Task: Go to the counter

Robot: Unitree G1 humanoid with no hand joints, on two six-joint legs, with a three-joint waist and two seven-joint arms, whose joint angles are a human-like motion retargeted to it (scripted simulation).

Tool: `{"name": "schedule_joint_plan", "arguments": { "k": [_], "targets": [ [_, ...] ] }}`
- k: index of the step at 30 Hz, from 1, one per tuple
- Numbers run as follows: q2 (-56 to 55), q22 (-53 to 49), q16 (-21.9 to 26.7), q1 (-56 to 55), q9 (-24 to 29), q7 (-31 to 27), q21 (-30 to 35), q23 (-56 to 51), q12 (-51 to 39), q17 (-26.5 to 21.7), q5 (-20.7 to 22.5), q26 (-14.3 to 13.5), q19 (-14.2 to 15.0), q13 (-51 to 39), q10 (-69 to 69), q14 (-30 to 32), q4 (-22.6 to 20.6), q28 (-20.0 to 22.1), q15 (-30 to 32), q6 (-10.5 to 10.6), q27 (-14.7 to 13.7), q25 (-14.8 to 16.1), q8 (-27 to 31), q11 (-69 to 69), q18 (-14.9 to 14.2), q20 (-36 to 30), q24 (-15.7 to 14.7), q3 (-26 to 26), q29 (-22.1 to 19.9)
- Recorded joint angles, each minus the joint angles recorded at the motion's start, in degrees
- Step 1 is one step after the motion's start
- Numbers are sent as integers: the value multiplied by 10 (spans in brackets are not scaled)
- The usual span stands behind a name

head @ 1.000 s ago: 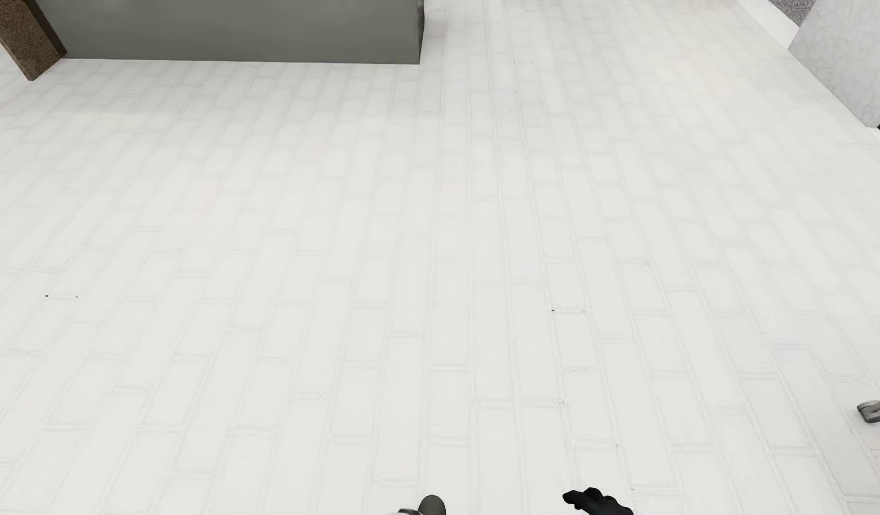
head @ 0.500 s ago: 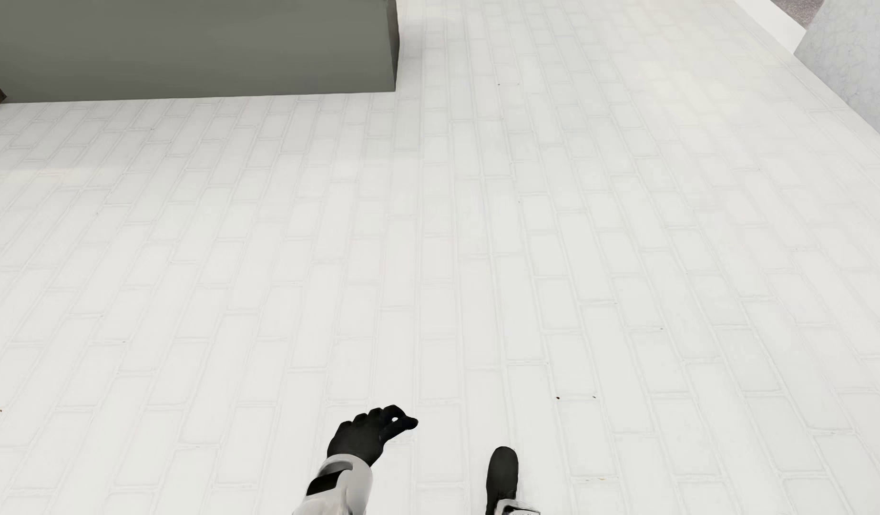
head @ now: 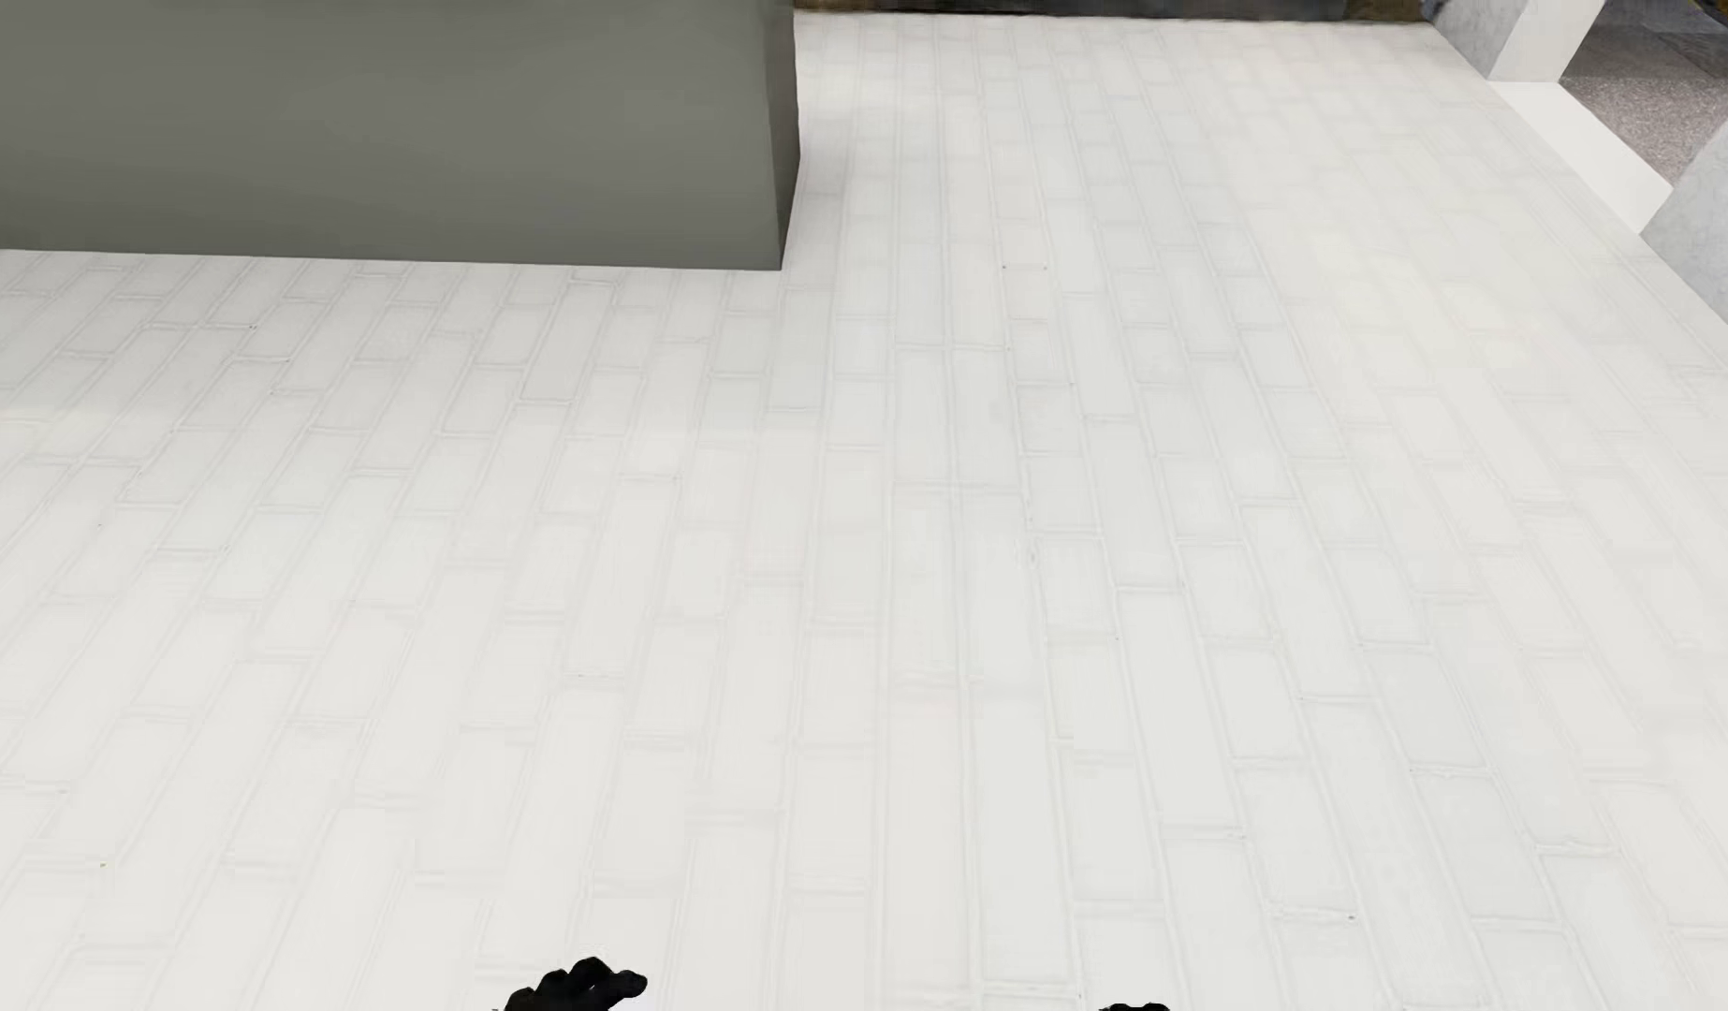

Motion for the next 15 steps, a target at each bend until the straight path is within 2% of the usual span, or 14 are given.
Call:
{"name": "schedule_joint_plan", "arguments": {
  "k": [2, 3, 4, 6, 7, 8, 9, 10, 12, 14, 15],
  "targets": [
    [45, -55, -2, -53, 2, -2, 10, -13, 27, -6, 14, 3, -3, -24, -105, -70, -5, 16, -26, 4, -13, -5, 11, -12, 20, 46, -36, 16, -2],
    [68, -75, -4, -69, 2, 1, 14, -25, 39, -9, 19, 3, -3, -33, -185, -75, -3, 21, -35, 5, -19, -4, 18, -22, 28, 57, -45, 24, -5],
    [91, -85, -12, -76, 2, 10, 19, -36, 43, -14, 24, 7, -3, -41, -278, -77, 1, 27, -42, 6, -25, 1, 26, -35, 44, 58, -44, 31, -10],
    [140, -91, -18, -66, 0, 33, 30, -52, 56, -21, 32, 6, -2, -54, -484, -42, 7, 35, -46, 6, -28, 13, 43, -68, 49, 50, -30, 45, -15],
    [162, -87, -20, -56, -1, 41, 35, -57, 62, -23, 35, 5, -1, -58, -569, -32, 4, 40, -46, 6, -29, 17, 53, -79, 41, 46, -19, 50, -18],
    [182, -79, -24, -50, -3, 47, 40, -59, 68, -23, 38, 5, 1, -61, -611, -34, 1, 47, -49, 5, -29, 20, 62, -79, 32, 46, -10, 54, -25],
    [200, -68, -31, -50, -4, 48, 44, -59, 75, -23, 37, 5, 4, -61, -604, -28, -3, 52, -53, 3, -27, 21, 72, -75, 37, 48, -4, 58, -34],
    [217, -54, -40, -51, -6, 42, 47, -58, 82, -24, 34, 6, 8, -56, -573, 6, -11, 57, -48, 0, -25, 22, 83, -66, 74, 54, 0, 63, -40],
    [243, -19, -61, -34, -11, 49, 36, -52, 96, -20, 14, 11, 19, -31, -522, 58, -24, 62, -2, -13, -14, 33, 96, -29, 91, 63, 5, 67, -44],
    [220, 24, -76, -9, -14, 67, 21, -36, 98, -18, -19, 12, 78, 3, -489, 34, -45, 58, 107, -34, 0, 54, 106, 79, 103, 61, 14, 68, -35],
    [180, 42, -79, 9, -14, 79, 38, -27, 93, -29, -40, 8, 101, 13, -482, 14, -56, 54, 176, -43, -2, 47, 109, 170, 109, 54, 25, 68, -15]
  ]
}}
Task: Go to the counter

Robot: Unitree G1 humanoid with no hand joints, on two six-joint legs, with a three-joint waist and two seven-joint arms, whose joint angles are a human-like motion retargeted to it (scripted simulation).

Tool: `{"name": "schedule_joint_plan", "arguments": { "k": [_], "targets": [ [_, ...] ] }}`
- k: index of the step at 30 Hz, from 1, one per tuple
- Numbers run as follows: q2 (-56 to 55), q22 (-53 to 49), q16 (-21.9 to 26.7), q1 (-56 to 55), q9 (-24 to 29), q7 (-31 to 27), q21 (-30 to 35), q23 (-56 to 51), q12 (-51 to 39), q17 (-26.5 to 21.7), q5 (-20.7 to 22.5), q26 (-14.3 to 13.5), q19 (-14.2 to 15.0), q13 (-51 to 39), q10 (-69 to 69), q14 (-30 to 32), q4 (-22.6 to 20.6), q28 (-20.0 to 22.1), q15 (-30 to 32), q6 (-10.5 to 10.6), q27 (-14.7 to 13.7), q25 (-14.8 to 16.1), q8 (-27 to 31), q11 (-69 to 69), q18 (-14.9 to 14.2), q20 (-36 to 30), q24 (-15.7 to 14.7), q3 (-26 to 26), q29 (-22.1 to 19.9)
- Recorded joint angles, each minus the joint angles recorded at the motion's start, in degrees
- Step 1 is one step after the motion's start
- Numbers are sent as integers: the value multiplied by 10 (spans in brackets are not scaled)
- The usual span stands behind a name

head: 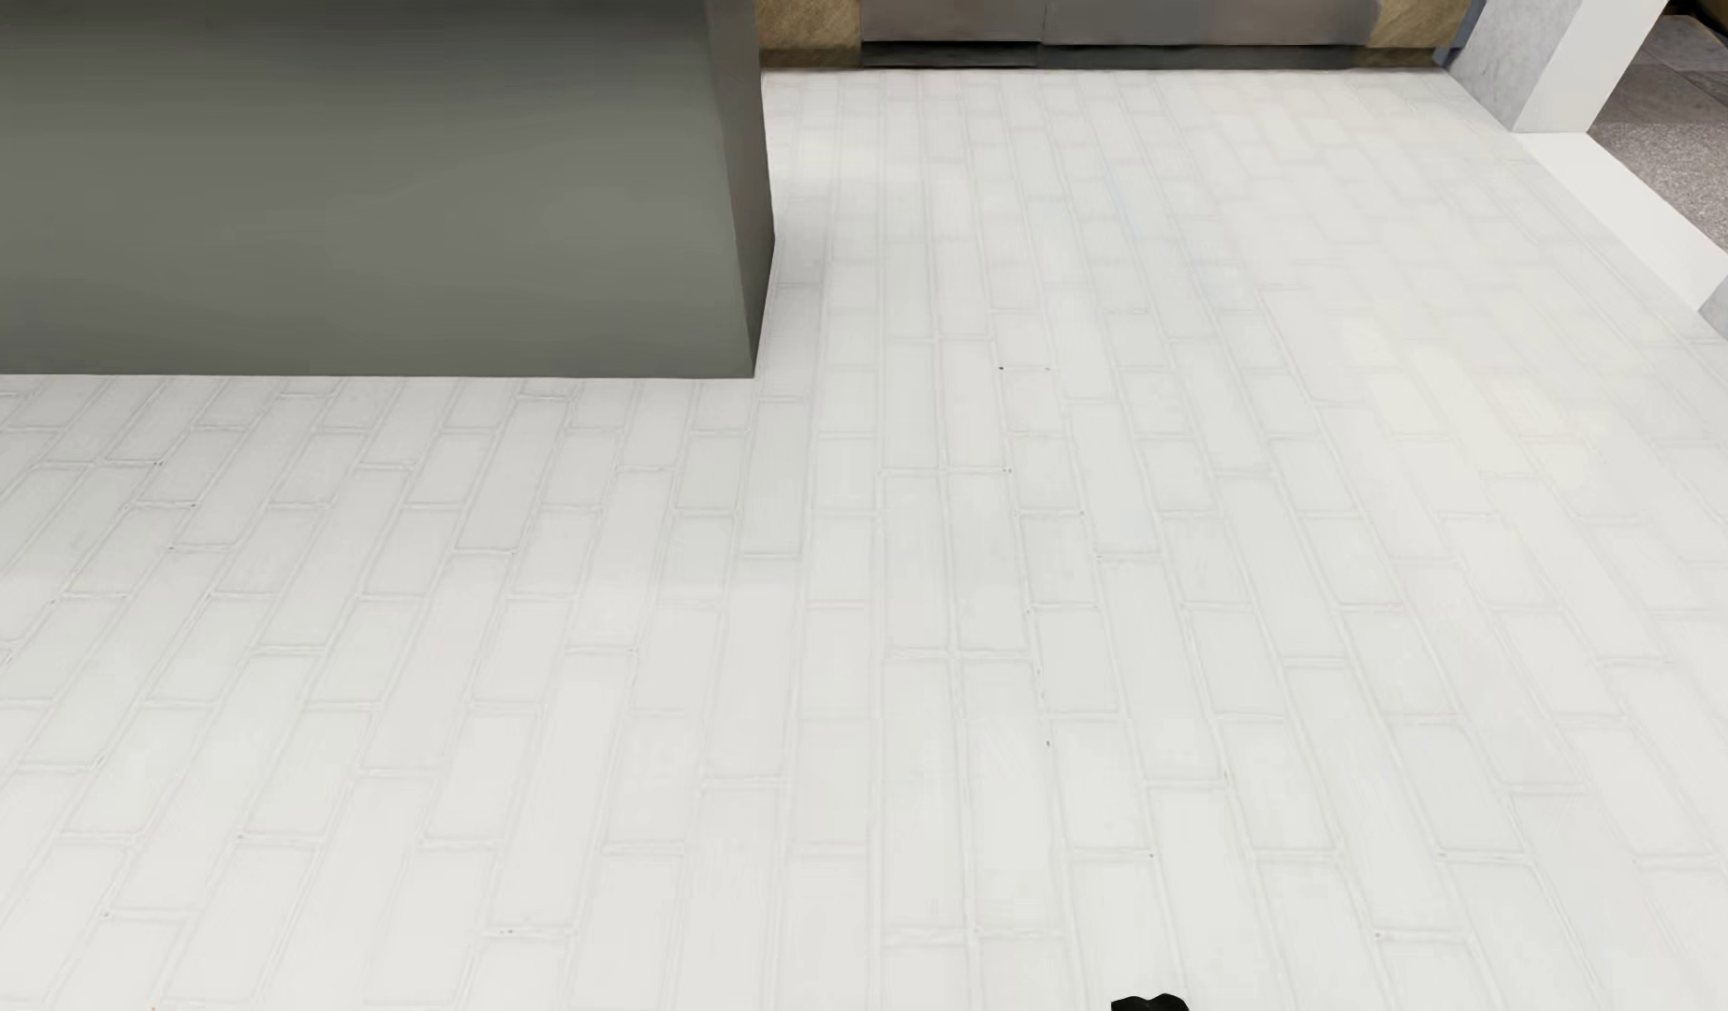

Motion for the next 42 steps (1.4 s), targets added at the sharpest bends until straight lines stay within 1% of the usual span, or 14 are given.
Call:
{"name": "schedule_joint_plan", "arguments": {
  "k": [2, 3, 6, 10, 12, 15, 17, 19, 23, 26, 29, 33, 37, 42],
  "targets": [
    [-97, 22, -5, 33, 4, 22, 56, -9, -22, -47, -60, -12, 69, 15, 7, -37, -21, -2, 125, -18, -29, -37, -13, 171, 8, -13, 20, 0, 39],
    [-147, 26, -6, 49, 7, 27, 63, -24, -38, -61, -83, -17, 70, 25, 11, -55, -33, -2, 127, -27, -34, -41, -13, 230, 10, -22, 27, -3, 45],
    [-266, 32, -7, 104, 16, 20, -2, -65, -96, -51, -122, -31, 36, 67, 20, -107, -65, -1, -28, -43, -2, 20, -20, 264, 17, -40, 41, -16, 11],
    [-341, -11, -13, 179, 19, -19, -39, -81, -164, -29, -144, -59, -25, 90, 14, -159, -87, 7, -124, -48, 28, 41, -55, 10, 22, -48, 25, -40, -4],
    [-346, -38, -12, 220, 17, -37, -23, -66, -183, -30, -131, -72, -16, 86, -11, -170, -90, 10, -98, -47, 27, 18, -72, -167, 22, -62, 15, -46, 20],
    [-341, -56, -17, 276, 12, -58, -31, -63, -197, -23, -111, -77, 47, 86, -29, -188, -92, 12, -92, -44, 24, 1, -68, -326, 20, -82, 2, -50, 31],
    [-337, -51, -18, 312, 7, -69, -42, -60, -192, -11, -103, -70, -2, 85, -26, -186, -84, 14, -40, -41, 25, 1, -71, -296, 15, -89, -2, -53, 28],
    [-321, -30, -16, 338, -1, -75, -48, -49, -174, 1, -93, -55, -38, 81, -5, -157, -66, 11, 17, -32, 30, -5, -83, -256, 13, -90, -4, -57, 28],
    [-260, 31, 6, 278, -10, -65, -60, -27, -133, 29, -44, -14, -79, 60, 192, 22, 1, -55, -41, 0, 35, -8, -123, -235, -30, -102, 13, -65, 25],
    [-219, 26, 58, 150, -5, -35, -56, -23, -121, 37, -2, -29, -95, 47, 415, 146, 97, -100, -88, 27, 8, -8, -166, -226, -135, -136, 39, -68, 13],
    [-175, -17, 72, 44, 1, -50, -59, 1, -80, 42, 37, -7, -102, 9, 473, -5, 104, -72, -129, 46, 5, -19, -176, -218, -111, -68, -14, -60, -2],
    [-120, -54, 59, -19, 3, -50, -37, -20, -48, 37, 63, 14, -103, -22, 236, -134, 103, -40, -157, 51, -18, -26, -142, -232, -55, -14, -55, -34, -2],
    [-67, -47, 46, 10, 2, -204, 3, -38, -30, 23, 76, 13, -96, -38, 2, 12, 23, -42, -157, 44, -28, -18, -80, -260, -65, -16, -36, -10, 10],
    [-32, -11, 22, 80, -6, -125, -4, -3, -35, 36, 65, 19, -43, -38, -39, -11, 50, -96, -112, 31, 10, -9, -10, -251, -32, -29, -13, -12, -1]
  ]
}}
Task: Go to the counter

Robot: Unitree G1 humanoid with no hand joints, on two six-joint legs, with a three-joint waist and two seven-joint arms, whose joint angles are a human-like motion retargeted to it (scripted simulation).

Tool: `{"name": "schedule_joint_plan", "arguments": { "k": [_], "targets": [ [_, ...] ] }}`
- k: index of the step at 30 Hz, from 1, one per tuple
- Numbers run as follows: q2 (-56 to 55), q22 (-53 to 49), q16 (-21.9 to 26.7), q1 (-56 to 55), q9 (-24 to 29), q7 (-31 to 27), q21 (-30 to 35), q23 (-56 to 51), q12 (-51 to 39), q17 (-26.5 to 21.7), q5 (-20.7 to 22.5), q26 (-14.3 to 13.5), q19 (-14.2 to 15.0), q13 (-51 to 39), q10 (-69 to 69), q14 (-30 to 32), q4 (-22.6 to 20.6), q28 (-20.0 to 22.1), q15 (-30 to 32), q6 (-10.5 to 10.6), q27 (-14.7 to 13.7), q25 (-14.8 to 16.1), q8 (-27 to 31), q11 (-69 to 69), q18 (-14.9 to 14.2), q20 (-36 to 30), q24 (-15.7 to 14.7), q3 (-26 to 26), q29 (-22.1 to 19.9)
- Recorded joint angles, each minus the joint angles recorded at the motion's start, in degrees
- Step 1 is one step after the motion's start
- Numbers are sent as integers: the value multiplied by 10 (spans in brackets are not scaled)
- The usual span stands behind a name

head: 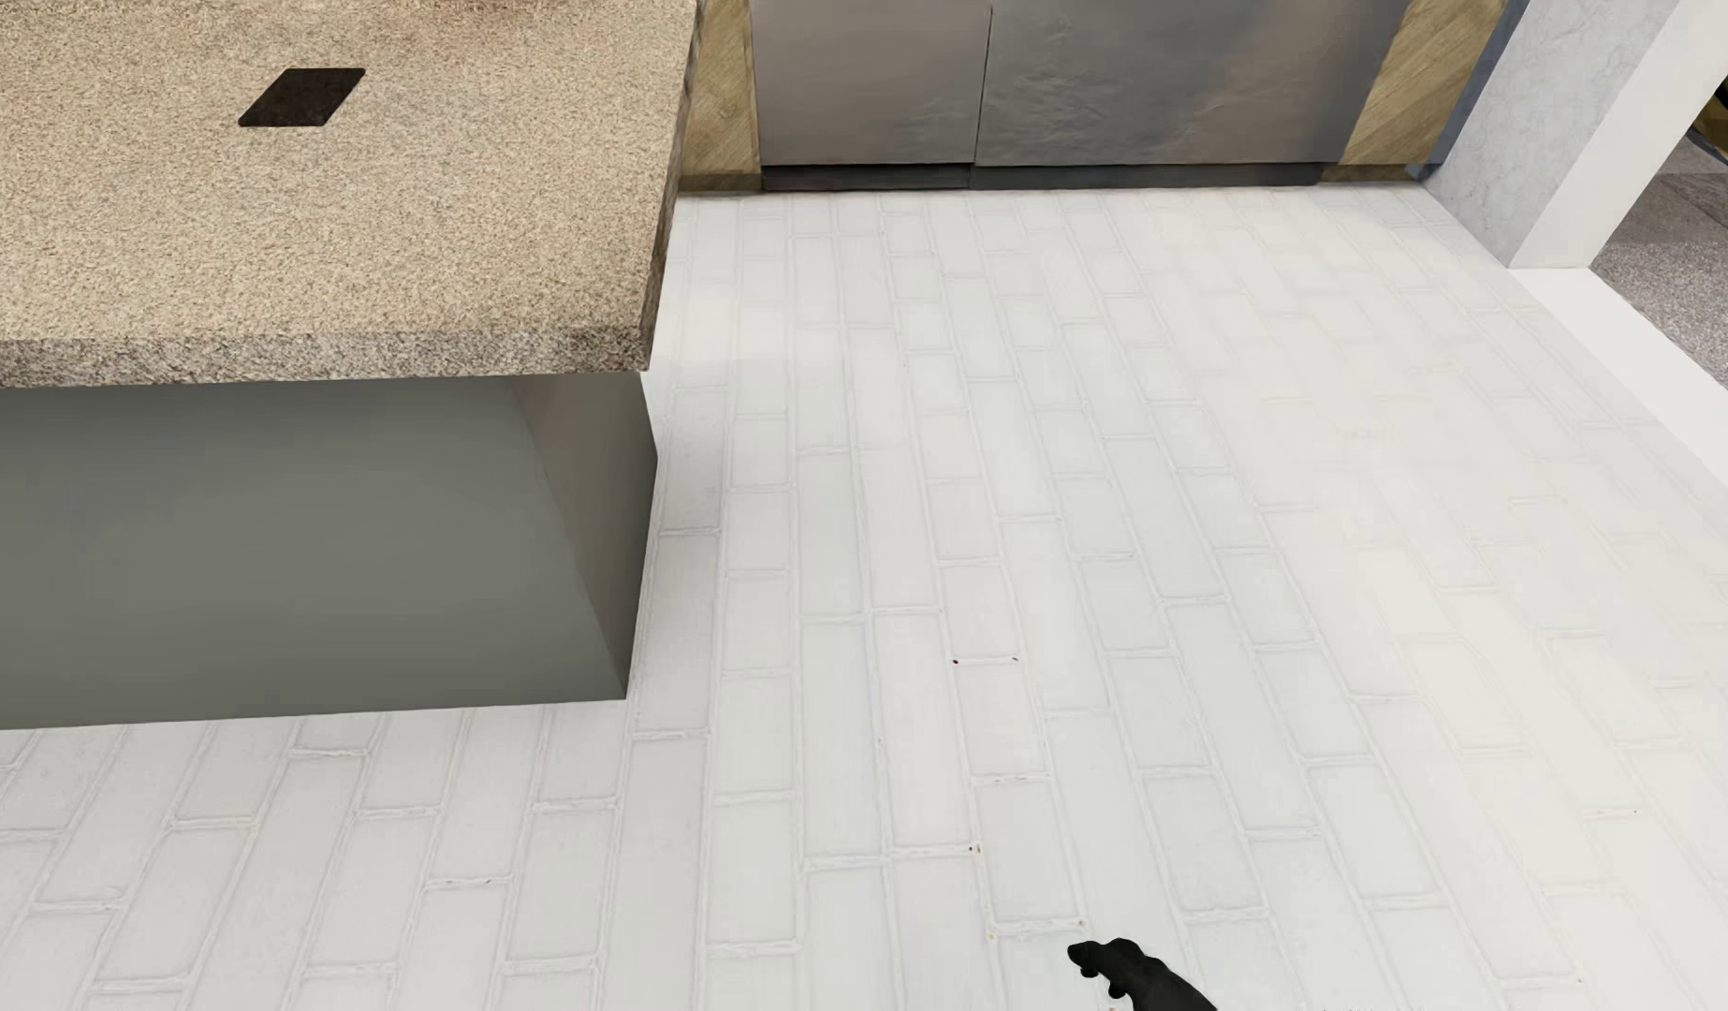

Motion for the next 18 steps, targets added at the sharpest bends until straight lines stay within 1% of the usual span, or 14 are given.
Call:
{"name": "schedule_joint_plan", "arguments": {
  "k": [1, 2, 3, 4, 8, 11, 14, 16, 18],
  "targets": [
    [0, 2, 2, 11, -2, 11, 1, 1, -12, -1, -5, -6, 14, 8, -11, -1, -1, -21, 10, -3, -2, 1, 12, 6, 4, -14, 11, -1, 3],
    [1, 2, 4, 20, -3, 19, 7, 1, -26, -5, -10, -13, 25, 19, -17, -4, -3, -31, 17, -6, -9, 1, 22, 12, 7, -23, 25, -1, 7],
    [4, -7, 7, 28, -3, 25, 15, 5, -39, -10, -15, -17, 34, 27, -19, -9, -6, -32, 21, -8, -14, -2, 28, 16, 11, -28, 32, 0, 13],
    [7, -15, 7, 34, -4, 30, 27, 9, -49, -13, -20, -21, 41, 35, -19, -15, -9, -23, 24, -11, -10, -7, 32, 18, 13, -22, 30, 1, 19],
    [24, -54, -13, 54, -10, 43, 47, 51, -80, -25, -36, -22, 62, 48, -22, -33, -23, 18, 38, -21, 20, -20, 49, 15, 21, 23, -13, 5, 47],
    [23, -66, -16, 63, -13, 46, 46, 56, -97, -29, -43, -27, 62, 45, -22, -48, -31, 23, 47, -26, 21, -21, 57, 27, 24, 10, -15, 7, 47],
    [19, -49, -13, 71, -16, 47, 36, 31, -107, -26, -51, -31, 63, 43, -26, -58, -40, 12, 51, -30, 11, -9, 60, 46, 27, -25, -4, 5, 29],
    [15, -23, -14, 73, -17, 47, 35, 13, -111, -24, -56, -24, 63, 40, -25, -65, -47, 8, 54, -33, 5, -2, 59, 59, 29, -41, 6, 5, 19],
    [10, 6, -19, 74, -18, 46, 39, -3, -108, -22, -61, -13, 63, 34, -23, -71, -53, 11, 57, -35, 2, 2, 57, 73, 32, -42, 9, 5, 19]
  ]
}}
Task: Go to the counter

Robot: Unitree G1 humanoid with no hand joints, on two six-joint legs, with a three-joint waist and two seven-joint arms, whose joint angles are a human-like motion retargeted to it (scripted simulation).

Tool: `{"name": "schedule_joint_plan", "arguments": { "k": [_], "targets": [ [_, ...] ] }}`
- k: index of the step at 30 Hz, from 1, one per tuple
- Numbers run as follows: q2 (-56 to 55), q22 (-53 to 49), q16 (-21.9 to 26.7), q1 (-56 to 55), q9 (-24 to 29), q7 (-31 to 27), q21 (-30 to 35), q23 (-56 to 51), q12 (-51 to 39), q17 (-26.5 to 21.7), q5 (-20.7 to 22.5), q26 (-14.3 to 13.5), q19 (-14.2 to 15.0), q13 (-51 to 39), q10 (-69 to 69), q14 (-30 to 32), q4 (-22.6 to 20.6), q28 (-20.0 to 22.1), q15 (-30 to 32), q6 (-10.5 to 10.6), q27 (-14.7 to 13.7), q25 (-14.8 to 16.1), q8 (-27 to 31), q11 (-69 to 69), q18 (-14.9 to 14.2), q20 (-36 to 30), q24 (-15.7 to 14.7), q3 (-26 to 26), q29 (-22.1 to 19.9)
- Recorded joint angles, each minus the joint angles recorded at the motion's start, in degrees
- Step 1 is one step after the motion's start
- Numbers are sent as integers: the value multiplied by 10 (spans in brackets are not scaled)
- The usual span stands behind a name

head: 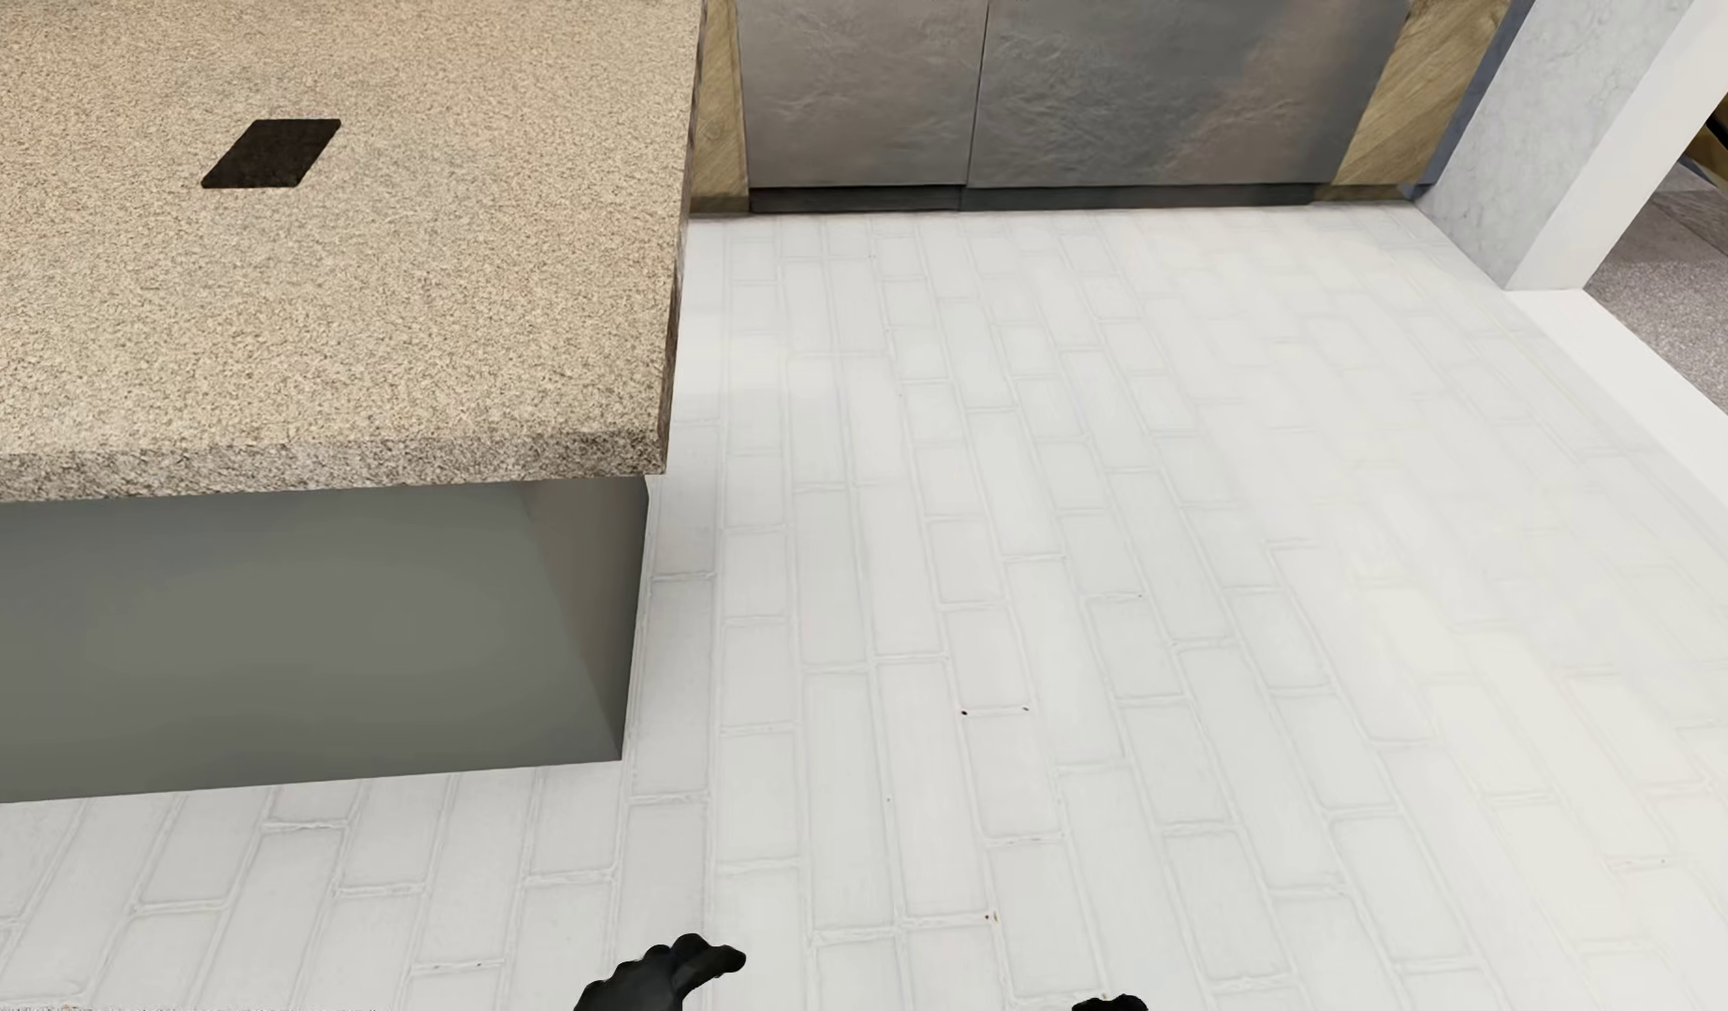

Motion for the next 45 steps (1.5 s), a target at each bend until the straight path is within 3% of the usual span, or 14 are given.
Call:
{"name": "schedule_joint_plan", "arguments": {
  "k": [5, 15, 20, 26, 32, 37, 39, 42, 45],
  "targets": [
    [-27, 40, -5, -4, -3, -4, 2, -18, 25, -9, -13, 9, 5, -11, 9, -12, -17, -4, 8, -7, -7, 8, -5, 53, 7, 0, 11, 2, 1],
    [-80, 35, 4, -11, -3, -4, -4, 20, 52, -27, -37, 19, 29, -12, 25, -28, -42, -1, 30, -22, 3, -5, -14, 155, 10, 32, 9, 8, 16],
    [-117, 31, 4, -19, 1, 6, -16, -3, 39, -27, -59, 2, 46, -3, 32, -33, -45, 2, -20, -30, -2, -2, -35, 213, 4, 37, 12, 3, 9],
    [-115, 19, 2, -15, 2, -5, -13, -8, 7, -17, -104, -8, -34, 1, 13, -23, -41, 5, -127, -35, 2, -3, -106, 70, -4, 32, 15, -5, 9],
    [-162, 14, -4, -19, 10, -19, -20, -15, -7, -21, -59, -11, -14, -1, 10, -18, -38, 5, -125, -31, 4, -6, 11, 30, -16, 23, 12, -12, 6],
    [-110, 20, -3, -9, 7, -34, -15, 2, 13, -14, -43, -2, -64, -6, -3, -11, -18, 16, -110, -25, 6, -10, -22, -67, -31, 30, 2, -10, 10],
    [-98, 19, -4, -7, 7, -29, -11, 12, 33, -13, -29, 14, -69, -16, -3, -12, -4, 46, -100, -18, 4, -14, -15, -90, -38, 35, 5, -10, 14],
    [-90, 30, -16, -8, 5, -28, -22, 14, 44, -6, -10, 63, -79, -23, -2, -12, 15, 97, -93, -10, -4, -11, -12, -109, -50, 22, 17, -14, 0],
    [-96, 45, -18, -23, 2, -37, -35, 14, 32, -1, -1, 67, -87, -19, 13, -11, 23, 90, -91, -2, -7, -3, -22, -107, -59, 5, 15, -19, -8]
  ]
}}
